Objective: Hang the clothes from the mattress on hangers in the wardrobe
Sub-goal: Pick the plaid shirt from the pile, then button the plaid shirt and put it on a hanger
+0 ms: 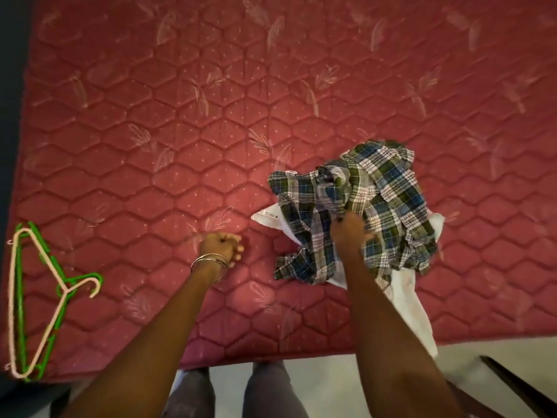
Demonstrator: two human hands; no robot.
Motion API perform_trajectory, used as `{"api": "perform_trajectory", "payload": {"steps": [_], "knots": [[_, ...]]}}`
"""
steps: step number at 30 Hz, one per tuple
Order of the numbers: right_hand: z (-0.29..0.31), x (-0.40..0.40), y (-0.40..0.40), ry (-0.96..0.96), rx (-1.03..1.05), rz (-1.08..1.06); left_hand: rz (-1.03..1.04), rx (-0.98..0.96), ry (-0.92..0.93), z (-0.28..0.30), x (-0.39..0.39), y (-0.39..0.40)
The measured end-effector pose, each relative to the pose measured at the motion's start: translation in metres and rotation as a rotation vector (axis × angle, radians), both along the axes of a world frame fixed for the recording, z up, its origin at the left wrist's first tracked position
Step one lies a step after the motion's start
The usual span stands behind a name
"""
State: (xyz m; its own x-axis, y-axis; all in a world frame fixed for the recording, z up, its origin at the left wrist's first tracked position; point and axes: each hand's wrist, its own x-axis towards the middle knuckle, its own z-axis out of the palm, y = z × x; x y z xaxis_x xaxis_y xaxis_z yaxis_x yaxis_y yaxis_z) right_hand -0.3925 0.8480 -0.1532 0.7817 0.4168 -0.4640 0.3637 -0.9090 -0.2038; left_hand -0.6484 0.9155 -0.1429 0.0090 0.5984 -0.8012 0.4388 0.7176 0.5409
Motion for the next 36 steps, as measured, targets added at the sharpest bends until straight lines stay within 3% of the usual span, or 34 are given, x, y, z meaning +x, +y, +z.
{"api": "perform_trajectory", "payload": {"steps": [3, 5, 7, 9, 10, 12, 14, 15, 17, 19, 22, 23, 25, 28, 30, 33, 36], "knots": [[0.029, -0.021, -0.004, 0.189, 0.447, -0.134, -0.042, -0.039, -0.124, 0.015, 0.04, -0.003], [0.064, -0.041, -0.007, 0.289, 0.657, -0.097, -0.025, -0.154, -0.237, 0.033, 0.062, 0.006], [0.102, -0.065, -0.008, 0.395, 0.827, 0.05, -0.035, -0.338, -0.387, 0.049, 0.072, 0.024], [0.13, -0.088, -0.008, 0.545, 0.982, 0.335, -0.046, -0.483, -0.497, 0.067, 0.075, 0.043], [0.135, -0.098, -0.007, 0.617, 0.989, 0.508, -0.122, -0.48, -0.464, 0.078, 0.076, 0.049], [0.144, -0.118, -0.008, 0.747, 0.84, 0.871, -0.374, -0.289, -0.238, 0.091, 0.069, 0.055], [0.142, -0.132, -0.011, 0.863, 0.515, 1.184, -0.433, -0.099, -0.072, 0.095, 0.053, 0.053], [0.136, -0.132, -0.014, 0.901, 0.28, 1.273, -0.392, -0.066, -0.077, 0.096, 0.045, 0.051], [0.133, -0.123, -0.023, 0.853, -0.074, 1.221, -0.281, -0.032, -0.206, 0.107, 0.018, 0.045], [0.13, -0.1, -0.034, 0.667, -0.008, 0.85, -0.231, -0.018, -0.379, 0.129, -0.005, 0.034], [0.133, -0.076, -0.051, -0.02, 0.154, 0.246, -0.25, 0.058, -0.598, 0.173, -0.041, 0.029], [0.129, -0.071, -0.055, -0.112, 0.124, 0.177, -0.28, 0.094, -0.644, 0.188, -0.051, 0.032], [0.117, -0.073, -0.048, -0.055, 0.05, 0.223, -0.411, 0.191, -0.682, 0.222, -0.076, 0.039], [0.088, -0.095, -0.01, 0.054, 0.135, 0.583, -0.551, 0.316, -0.737, 0.265, -0.107, 0.05], [0.077, -0.124, 0.015, 0.166, 0.234, 0.726, -0.463, 0.362, -0.797, 0.283, -0.121, 0.056], [0.087, -0.151, 0.025, 0.255, 0.352, 0.581, -0.167, 0.525, -0.703, 0.278, -0.146, 0.083], [0.117, -0.149, 0.016, 0.096, 0.428, 0.555, 0.11, 0.669, -0.379, 0.25, -0.193, 0.117]]}}
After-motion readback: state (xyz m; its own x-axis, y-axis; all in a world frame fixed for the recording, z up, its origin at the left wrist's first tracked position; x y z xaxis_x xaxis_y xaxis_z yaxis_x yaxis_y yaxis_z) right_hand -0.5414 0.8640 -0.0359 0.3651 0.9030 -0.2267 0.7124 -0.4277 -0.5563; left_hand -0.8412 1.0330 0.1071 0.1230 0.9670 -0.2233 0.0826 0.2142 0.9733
